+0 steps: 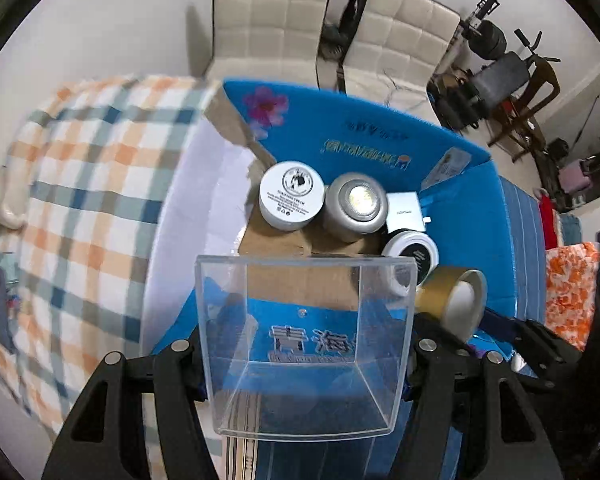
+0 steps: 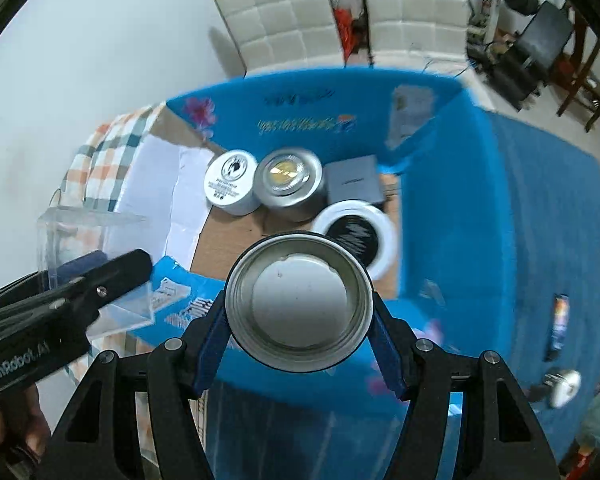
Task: Organize rigid objects
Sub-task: 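Carry the clear box and silver lid over the blue box with both tools, then lower the clear box and lid into the blue box while both tools open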
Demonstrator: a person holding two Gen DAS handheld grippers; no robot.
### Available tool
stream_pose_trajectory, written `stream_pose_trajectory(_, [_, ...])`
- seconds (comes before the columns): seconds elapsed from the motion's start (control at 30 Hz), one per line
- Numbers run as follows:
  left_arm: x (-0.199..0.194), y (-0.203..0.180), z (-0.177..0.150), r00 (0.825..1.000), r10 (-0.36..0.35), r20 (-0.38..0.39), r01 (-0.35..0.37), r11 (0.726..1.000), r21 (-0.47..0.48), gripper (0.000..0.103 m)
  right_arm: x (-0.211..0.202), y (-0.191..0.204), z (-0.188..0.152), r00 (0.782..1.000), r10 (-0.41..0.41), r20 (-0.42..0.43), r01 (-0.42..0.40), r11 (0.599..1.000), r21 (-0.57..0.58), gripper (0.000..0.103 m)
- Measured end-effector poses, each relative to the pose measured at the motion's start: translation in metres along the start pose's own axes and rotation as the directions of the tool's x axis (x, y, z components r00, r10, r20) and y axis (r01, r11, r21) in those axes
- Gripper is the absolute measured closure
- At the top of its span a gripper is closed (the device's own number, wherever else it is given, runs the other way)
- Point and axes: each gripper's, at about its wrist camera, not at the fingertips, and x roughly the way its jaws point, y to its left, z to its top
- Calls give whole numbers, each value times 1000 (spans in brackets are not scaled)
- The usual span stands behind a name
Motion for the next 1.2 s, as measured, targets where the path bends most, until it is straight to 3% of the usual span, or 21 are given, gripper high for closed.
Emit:
stream_pose_trajectory(0.2, [48,19,18,993,-9,-120,12,1000,23,42,62,9,10,994,45,-100,-44,999,12,36])
stream_pose_trajectory(0.33, [69,19,28,986,-5,-165,12,999,39,42,84,16,16,992,20,-126,-20,1000,-4,36])
stream_pose_trajectory(0.7, [106,17,40,973,-13,-229,25,998,52,42,122,17,36,981,12,-193,-7,1000,26,36])
stream_pose_trajectory(0.93, [122,15,38,958,26,-286,1,996,92,42,151,15,39,953,-3,-303,19,999,50,35])
stream_pose_trajectory(1.2, [117,18,39,953,17,-303,5,997,71,39,159,3,40,939,10,-345,16,997,71,35])
